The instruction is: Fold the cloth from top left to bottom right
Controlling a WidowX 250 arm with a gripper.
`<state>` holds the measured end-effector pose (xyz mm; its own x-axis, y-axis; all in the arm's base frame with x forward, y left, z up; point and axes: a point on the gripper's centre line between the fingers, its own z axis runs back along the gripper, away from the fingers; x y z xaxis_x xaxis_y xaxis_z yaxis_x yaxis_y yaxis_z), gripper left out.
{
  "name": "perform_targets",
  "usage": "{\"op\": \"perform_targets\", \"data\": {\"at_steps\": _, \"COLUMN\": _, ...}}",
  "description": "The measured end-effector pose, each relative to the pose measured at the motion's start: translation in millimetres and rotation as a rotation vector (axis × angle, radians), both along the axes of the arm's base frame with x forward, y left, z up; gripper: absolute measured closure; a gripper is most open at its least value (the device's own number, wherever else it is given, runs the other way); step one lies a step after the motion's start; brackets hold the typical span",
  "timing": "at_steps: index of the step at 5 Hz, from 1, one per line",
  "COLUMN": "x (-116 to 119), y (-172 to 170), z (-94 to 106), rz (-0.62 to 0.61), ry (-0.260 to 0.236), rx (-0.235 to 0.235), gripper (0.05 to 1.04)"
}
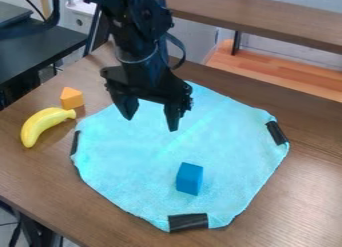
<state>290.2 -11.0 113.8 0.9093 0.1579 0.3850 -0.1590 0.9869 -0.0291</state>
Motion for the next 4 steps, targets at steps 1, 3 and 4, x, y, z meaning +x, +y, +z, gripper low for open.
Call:
{"op": "perform_targets", "data": {"at_steps": 1, "x": -2.0, "y": -0.2, "z": -7.1, "rz": 0.001, "ry": 0.025, "rx": -0.001, "gripper": 0.083}}
{"op": "perform_targets", "data": {"at_steps": 3, "x": -2.7, "y": 0.1, "z": -9.1, "rz": -0.003, "ry": 0.035, "rx": 0.003, "gripper": 0.083}}
{"op": "perform_targets", "data": {"at_steps": 4, "x": 21.9, "y": 27.9, "z": -26.4, "rz": 0.007, "ry": 0.112, "rx": 0.044, "gripper": 0.083}}
